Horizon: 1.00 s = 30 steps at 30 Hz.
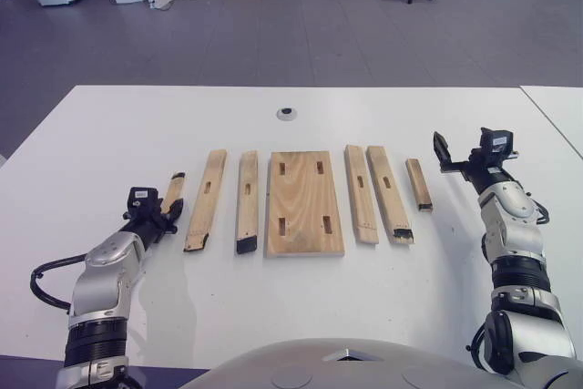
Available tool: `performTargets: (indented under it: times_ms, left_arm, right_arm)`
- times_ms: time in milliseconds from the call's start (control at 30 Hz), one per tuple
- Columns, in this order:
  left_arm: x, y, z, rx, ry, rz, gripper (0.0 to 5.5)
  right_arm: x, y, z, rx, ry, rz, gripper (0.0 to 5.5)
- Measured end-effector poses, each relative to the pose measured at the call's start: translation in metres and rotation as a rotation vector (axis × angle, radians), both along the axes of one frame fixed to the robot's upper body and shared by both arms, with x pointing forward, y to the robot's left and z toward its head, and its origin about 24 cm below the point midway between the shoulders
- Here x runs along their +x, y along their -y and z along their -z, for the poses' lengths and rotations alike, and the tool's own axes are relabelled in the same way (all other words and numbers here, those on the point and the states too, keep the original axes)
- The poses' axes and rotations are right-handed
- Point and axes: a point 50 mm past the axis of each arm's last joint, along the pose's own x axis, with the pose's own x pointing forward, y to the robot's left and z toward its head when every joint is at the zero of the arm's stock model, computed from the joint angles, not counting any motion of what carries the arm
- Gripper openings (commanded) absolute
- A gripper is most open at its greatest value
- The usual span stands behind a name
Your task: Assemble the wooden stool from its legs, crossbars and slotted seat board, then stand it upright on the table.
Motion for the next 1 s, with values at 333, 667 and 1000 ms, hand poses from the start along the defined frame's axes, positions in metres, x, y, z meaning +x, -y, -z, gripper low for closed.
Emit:
performTargets:
  times_ms: [333, 667, 1000]
  left_arm:
    - [0.030, 0.006, -0.035, 0.042, 0.318, 0.044, 1.27]
    - [0.097, 0.205, -0.145, -0.168, 0.824, 0.694, 1.27]
    - [0.087, 0.215, -0.146, -0.165, 0.842, 0.775, 1.27]
  right_arm:
    - [0.024, -0.063, -0.056, 0.239, 0.060, -0.354, 5.40]
    - [0.034, -0.193, -0.129, 0.934, 0.045, -0.819, 4.60]
    - [0.032, -0.187, -0.134, 0.978, 0.032, -0.768, 2.71]
